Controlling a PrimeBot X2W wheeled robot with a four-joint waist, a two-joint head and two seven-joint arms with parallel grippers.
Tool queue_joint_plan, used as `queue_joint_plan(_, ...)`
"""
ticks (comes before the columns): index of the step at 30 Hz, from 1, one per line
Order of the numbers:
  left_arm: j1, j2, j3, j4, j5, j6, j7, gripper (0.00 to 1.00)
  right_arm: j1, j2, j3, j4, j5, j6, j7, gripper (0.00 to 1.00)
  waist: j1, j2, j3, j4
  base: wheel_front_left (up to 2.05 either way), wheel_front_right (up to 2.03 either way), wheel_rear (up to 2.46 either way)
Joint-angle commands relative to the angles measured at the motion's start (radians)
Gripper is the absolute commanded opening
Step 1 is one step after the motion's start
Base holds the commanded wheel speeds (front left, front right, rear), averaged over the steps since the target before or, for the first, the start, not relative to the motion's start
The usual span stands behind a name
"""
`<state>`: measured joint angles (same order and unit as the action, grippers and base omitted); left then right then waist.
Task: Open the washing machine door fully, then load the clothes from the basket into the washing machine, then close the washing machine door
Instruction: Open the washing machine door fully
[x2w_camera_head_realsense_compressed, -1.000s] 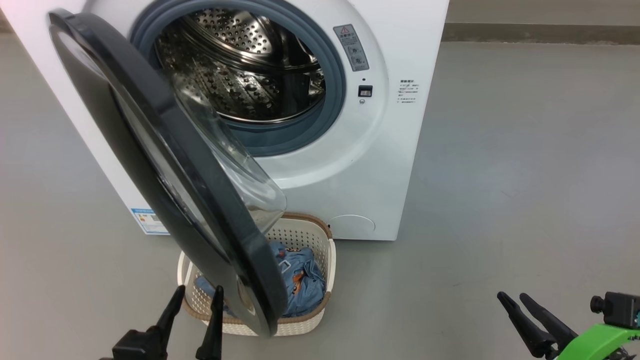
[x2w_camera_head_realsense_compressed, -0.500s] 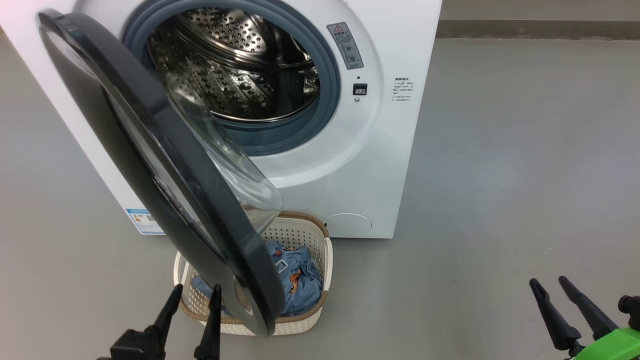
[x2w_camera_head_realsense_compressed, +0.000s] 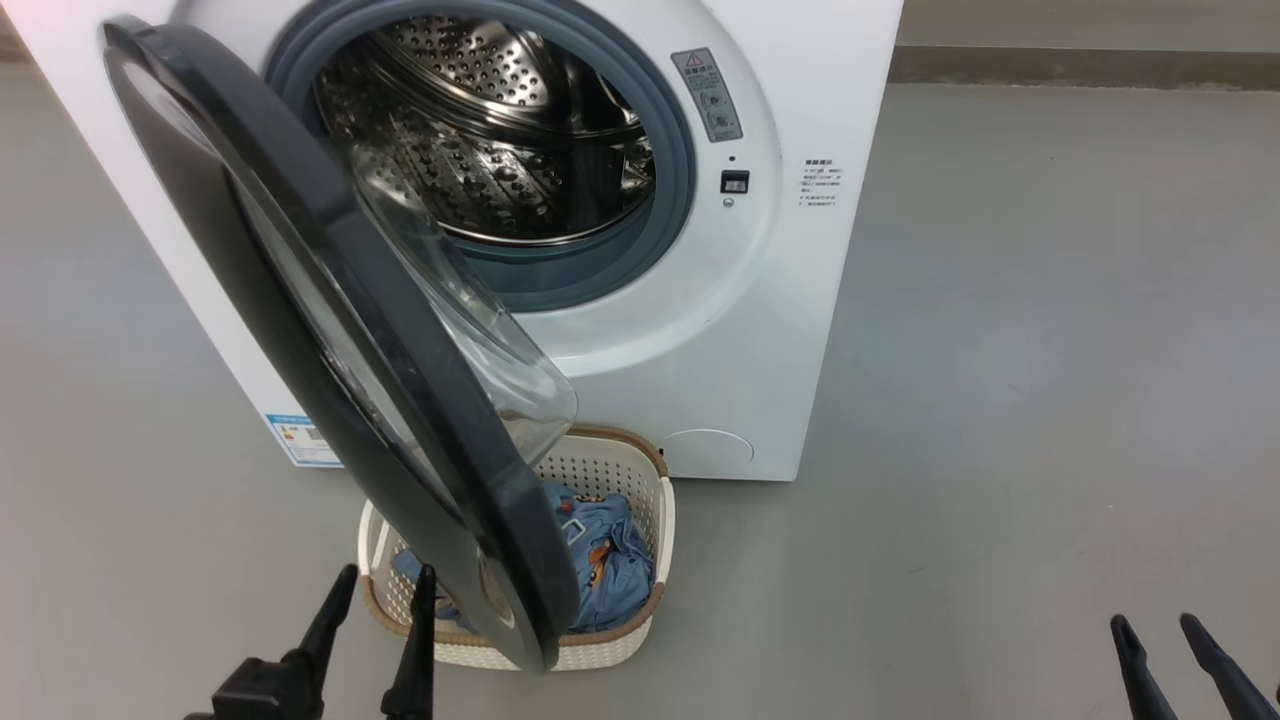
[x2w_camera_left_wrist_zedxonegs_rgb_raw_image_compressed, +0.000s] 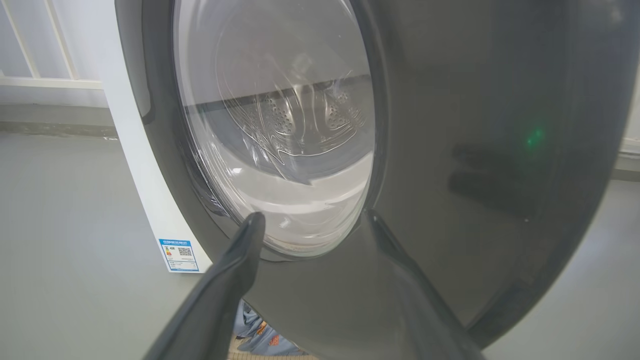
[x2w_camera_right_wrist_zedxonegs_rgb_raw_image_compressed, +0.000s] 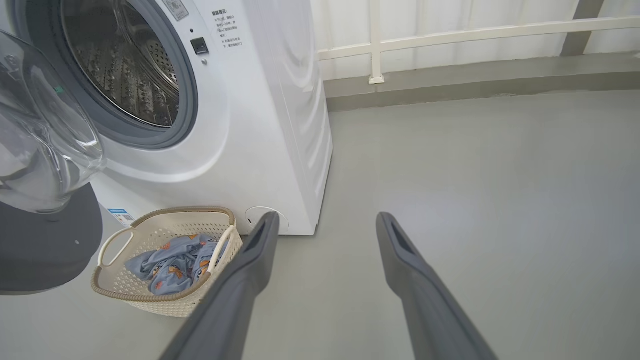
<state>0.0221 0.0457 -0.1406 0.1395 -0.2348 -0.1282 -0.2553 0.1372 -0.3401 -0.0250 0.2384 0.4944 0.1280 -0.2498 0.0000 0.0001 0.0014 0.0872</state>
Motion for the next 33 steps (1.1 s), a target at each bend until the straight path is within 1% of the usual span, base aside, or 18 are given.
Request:
queue_joint_plan(1,-0.007,0.006,0.039,-0.022,0.008,-0.002,-0.006,1.00,0.005,-0.016,-0.003,-0.014,-0.011,0.003,-0.012,1.00,0.0000,-0.0001,0.001,0.001,0.00,0.00,0.00)
queue_joint_plan(7,-0.008,0.005,0.047,-0.012,0.002,-0.002,-0.006,1.00,0.018,-0.002,-0.001,-0.001,-0.016,0.003,-0.012,1.00,0.0000,-0.0001,0.003,0.000,0.00,0.00,0.00)
queue_joint_plan(8,-0.011,0.005,0.050,-0.011,0.002,-0.002,-0.006,0.90,0.019,-0.001,0.000,0.000,-0.017,0.003,-0.012,1.00,0.0000,-0.0001,0.003,0.000,0.00,0.00,0.00)
queue_joint_plan(9,-0.014,0.005,0.054,-0.013,0.002,-0.002,-0.006,0.39,0.019,-0.001,0.000,0.000,-0.018,0.003,-0.012,1.00,0.0000,-0.0001,0.003,0.001,0.00,0.00,0.00)
queue_joint_plan(10,-0.018,0.005,0.061,-0.017,0.001,-0.002,-0.006,0.00,0.019,0.000,-0.001,0.001,-0.020,0.003,-0.012,1.00,0.0000,-0.0001,0.004,0.001,0.00,0.00,0.00)
queue_joint_plan(13,-0.030,0.005,0.091,-0.058,-0.009,-0.002,-0.006,0.00,0.015,0.000,0.002,-0.001,-0.025,0.003,-0.012,1.00,0.0000,-0.0001,0.004,0.003,0.00,0.00,0.00)
queue_joint_plan(16,-0.047,0.005,0.135,-0.142,-0.028,0.005,-0.006,0.00,0.012,-0.001,0.000,-0.004,-0.028,0.003,-0.012,1.00,0.0000,-0.0001,0.005,0.005,0.00,0.00,0.00)
queue_joint_plan(17,-0.053,0.005,0.146,-0.178,-0.036,0.017,-0.006,0.00,0.012,-0.003,0.000,-0.006,-0.028,0.003,-0.012,1.00,0.0000,-0.0001,0.005,0.006,0.00,0.00,0.00)
queue_joint_plan(19,-0.069,0.005,0.163,-0.261,-0.056,0.054,-0.006,0.00,0.013,-0.004,-0.002,-0.010,-0.029,0.003,-0.012,1.00,0.0000,-0.0001,0.005,0.007,0.00,0.00,0.00)
queue_joint_plan(21,-0.085,0.005,0.157,-0.356,-0.080,0.085,-0.006,0.00,0.014,-0.006,-0.005,-0.014,-0.030,0.003,-0.012,1.00,0.0000,-0.0001,0.005,0.009,0.00,0.00,0.00)
queue_joint_plan(23,-0.096,0.005,0.118,-0.442,-0.080,0.100,-0.006,0.00,0.016,-0.007,-0.009,-0.017,-0.031,0.003,-0.012,1.00,0.0000,-0.0001,0.006,0.010,0.00,0.00,0.00)
queue_joint_plan(26,-0.107,0.005,0.018,-0.537,-0.033,0.100,-0.006,0.00,0.020,-0.007,-0.014,-0.021,-0.034,0.003,-0.012,1.00,0.0000,-0.0001,0.009,0.010,0.00,0.00,0.00)
queue_joint_plan(27,-0.107,0.005,0.018,-0.537,-0.033,0.100,-0.006,0.00,0.020,-0.007,-0.014,-0.021,-0.034,0.003,-0.012,1.00,0.0000,-0.0001,0.009,0.010,0.00,0.00,0.00)
queue_joint_plan(29,-0.107,0.005,-0.069,-0.563,-0.005,0.096,-0.006,0.00,0.022,-0.008,-0.016,-0.021,-0.035,0.003,-0.012,1.00,0.0000,-0.0001,0.012,0.011,0.00,0.00,0.00)
queue_joint_plan(31,-0.105,0.005,-0.164,-0.553,0.038,0.088,-0.006,0.00,0.021,-0.006,-0.019,-0.022,-0.036,0.003,-0.012,1.00,0.0000,-0.0001,0.016,0.009,0.00,0.00,0.00)
queue_joint_plan(33,-0.101,0.005,-0.261,-0.520,0.029,0.087,-0.006,0.00,0.018,-0.005,-0.019,-0.021,-0.036,0.003,-0.012,1.00,0.0000,-0.0001,0.020,0.007,0.00,0.00,0.00)
